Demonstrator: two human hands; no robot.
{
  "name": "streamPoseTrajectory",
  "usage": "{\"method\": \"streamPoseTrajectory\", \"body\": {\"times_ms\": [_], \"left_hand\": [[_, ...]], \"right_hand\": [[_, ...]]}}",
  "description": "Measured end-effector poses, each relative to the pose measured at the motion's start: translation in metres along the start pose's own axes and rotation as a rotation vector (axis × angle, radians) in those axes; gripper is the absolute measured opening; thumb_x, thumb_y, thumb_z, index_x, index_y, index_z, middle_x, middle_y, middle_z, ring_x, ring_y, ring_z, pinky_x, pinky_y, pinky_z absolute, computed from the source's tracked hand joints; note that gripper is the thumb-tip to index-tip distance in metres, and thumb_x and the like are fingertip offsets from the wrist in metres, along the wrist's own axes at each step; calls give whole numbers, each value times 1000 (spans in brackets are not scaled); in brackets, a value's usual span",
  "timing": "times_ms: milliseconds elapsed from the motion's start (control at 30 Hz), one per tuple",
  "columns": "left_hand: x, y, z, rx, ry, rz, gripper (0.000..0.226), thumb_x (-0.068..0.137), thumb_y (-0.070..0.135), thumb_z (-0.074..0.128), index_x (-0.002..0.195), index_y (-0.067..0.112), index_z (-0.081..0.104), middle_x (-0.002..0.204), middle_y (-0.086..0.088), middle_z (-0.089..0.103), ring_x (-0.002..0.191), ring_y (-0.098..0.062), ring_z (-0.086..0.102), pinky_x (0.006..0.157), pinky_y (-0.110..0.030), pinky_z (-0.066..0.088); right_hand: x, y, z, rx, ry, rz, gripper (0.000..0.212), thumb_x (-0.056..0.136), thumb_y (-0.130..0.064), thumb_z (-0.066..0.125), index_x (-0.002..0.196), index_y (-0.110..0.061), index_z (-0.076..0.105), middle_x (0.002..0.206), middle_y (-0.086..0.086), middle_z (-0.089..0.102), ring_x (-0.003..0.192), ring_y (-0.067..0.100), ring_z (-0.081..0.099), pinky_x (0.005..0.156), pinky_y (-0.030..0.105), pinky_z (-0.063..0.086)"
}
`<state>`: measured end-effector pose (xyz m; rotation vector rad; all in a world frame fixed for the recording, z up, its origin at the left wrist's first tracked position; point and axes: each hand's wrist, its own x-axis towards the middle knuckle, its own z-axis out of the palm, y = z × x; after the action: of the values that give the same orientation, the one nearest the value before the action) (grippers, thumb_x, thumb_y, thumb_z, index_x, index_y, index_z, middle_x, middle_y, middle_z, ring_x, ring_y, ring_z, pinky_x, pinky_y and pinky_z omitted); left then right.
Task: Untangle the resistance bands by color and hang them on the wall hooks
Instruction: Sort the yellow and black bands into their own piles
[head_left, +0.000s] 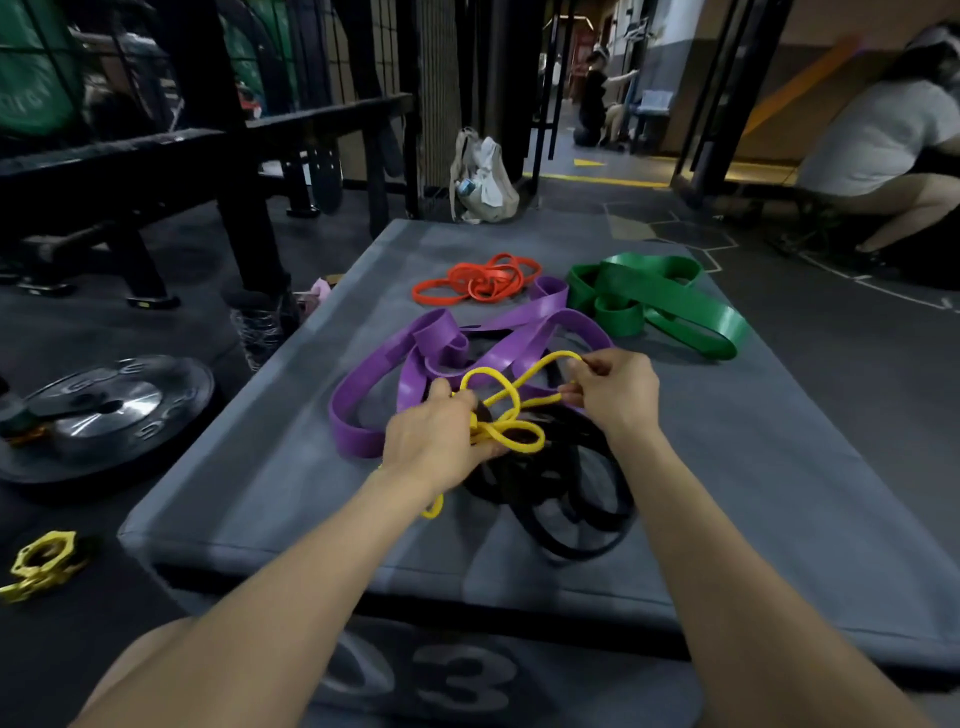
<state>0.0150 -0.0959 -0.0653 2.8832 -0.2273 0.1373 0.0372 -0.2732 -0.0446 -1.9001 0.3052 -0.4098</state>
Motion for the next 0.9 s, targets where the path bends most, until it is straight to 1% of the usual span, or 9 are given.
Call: {"method": "streamPoseTrajectory", "body": {"times_ms": [100, 233, 367, 467, 567, 667, 767, 833, 900], "left_hand": [[5, -5, 1, -127, -83, -55, 51, 75, 64, 60, 113, 31, 55, 114, 0, 48, 107, -27, 56, 77, -33, 40], [1, -7, 1, -106, -26, 24, 29, 84, 50, 57, 103, 29, 61, 110, 1, 50, 107, -24, 55, 74, -30, 39], [-5, -9, -14, -144, 161, -14, 20, 85, 40, 55, 93, 22, 62, 105, -3, 52, 102, -29, 57, 74, -34, 41], [-2, -33, -37, -382, 329, -194, 26, 85, 30, 59, 63, 17, 52, 84, -12, 53, 90, -36, 58, 68, -35, 38], [-3, -59, -44, -443, 360, -261, 36, 85, 28, 60, 53, 17, 45, 77, -21, 60, 78, -40, 60, 64, -38, 43], [-9, -64, -43, -425, 332, -254, 30, 82, 27, 61, 61, 6, 58, 72, -21, 62, 76, -39, 60, 62, -35, 40], [-14, -60, -44, -405, 319, -230, 29, 82, 25, 62, 67, 0, 62, 77, -19, 58, 79, -37, 56, 64, -34, 38], [-15, -63, -44, -389, 310, -213, 29, 82, 26, 61, 64, 3, 60, 77, -15, 57, 76, -34, 57, 64, -35, 41], [-16, -69, -44, -404, 312, -203, 30, 81, 26, 60, 60, 6, 59, 72, -14, 59, 68, -31, 58, 58, -34, 42]], "right_hand": [[0, -1, -1, 58, -2, 2, 26, 88, -10, 61, 62, -17, 61, 50, -3, 62, 43, 5, 62, 65, 29, 59], [-3, -6, 4, 114, -16, -11, 30, 88, -11, 62, 59, -20, 60, 49, -4, 61, 49, 11, 64, 70, 33, 58], [-4, -8, 5, 256, -17, 30, 25, 89, -8, 59, 65, -12, 60, 57, 5, 61, 49, 13, 63, 73, 38, 58], [1, -4, 4, 282, 24, 80, 9, 89, -6, 58, 82, -4, 63, 64, 4, 63, 56, 12, 66, 82, 41, 57], [0, -3, 6, 85, -7, 30, 28, 83, -7, 64, 111, 0, 61, 88, 5, 66, 87, 22, 64, 92, 38, 51], [-17, -14, 17, -137, -128, -161, 23, 80, -8, 69, 101, -1, 63, 89, 7, 62, 82, 17, 56, 76, 26, 44], [-39, -18, 35, -354, -369, -319, 25, 77, -16, 73, 98, -4, 65, 87, 4, 59, 79, 17, 55, 69, 19, 38], [-47, -10, 46, -554, -489, -398, 40, 75, -21, 75, 110, -8, 61, 104, 8, 56, 95, 22, 55, 82, 22, 42], [-52, -4, 52, -740, -487, -472, 49, 77, -22, 72, 121, -11, 54, 119, 9, 47, 113, 26, 46, 97, 31, 40]]}}
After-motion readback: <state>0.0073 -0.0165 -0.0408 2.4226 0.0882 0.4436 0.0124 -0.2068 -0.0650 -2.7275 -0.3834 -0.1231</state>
